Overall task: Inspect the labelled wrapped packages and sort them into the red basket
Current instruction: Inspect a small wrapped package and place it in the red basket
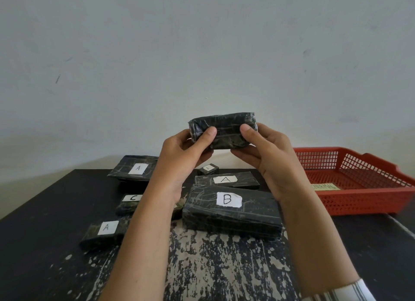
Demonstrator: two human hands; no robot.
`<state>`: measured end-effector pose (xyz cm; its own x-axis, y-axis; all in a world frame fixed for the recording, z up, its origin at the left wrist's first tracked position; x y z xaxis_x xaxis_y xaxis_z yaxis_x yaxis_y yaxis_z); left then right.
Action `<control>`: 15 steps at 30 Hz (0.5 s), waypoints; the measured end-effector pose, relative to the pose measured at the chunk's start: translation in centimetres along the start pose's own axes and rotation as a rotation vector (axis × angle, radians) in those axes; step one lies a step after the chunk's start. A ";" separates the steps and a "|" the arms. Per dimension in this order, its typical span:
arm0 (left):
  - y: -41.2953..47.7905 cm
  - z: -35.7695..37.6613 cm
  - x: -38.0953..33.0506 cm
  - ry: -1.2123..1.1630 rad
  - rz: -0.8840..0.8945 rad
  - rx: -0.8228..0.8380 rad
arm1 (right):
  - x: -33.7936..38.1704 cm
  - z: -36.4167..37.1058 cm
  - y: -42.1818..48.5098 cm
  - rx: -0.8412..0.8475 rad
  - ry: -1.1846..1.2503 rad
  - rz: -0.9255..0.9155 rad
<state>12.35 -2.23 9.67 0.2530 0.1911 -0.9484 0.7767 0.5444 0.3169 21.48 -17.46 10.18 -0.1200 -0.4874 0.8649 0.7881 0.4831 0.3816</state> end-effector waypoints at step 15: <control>0.1 -0.4 0.1 0.027 0.046 -0.031 | -0.3 0.2 0.0 0.065 -0.040 0.012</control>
<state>12.25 -1.82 9.66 0.2719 0.2384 -0.9323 0.7463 0.5594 0.3607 21.34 -17.19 10.01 -0.1354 -0.4523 0.8815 0.7488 0.5359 0.3900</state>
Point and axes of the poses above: each hand's wrist, its own y-axis towards the middle knuckle, its own z-axis out of the palm, x = y × z, the point moved 6 cm from there along y, towards the middle knuckle, and after that the axes turned 9 degrees about y, right-handed, at the moved point
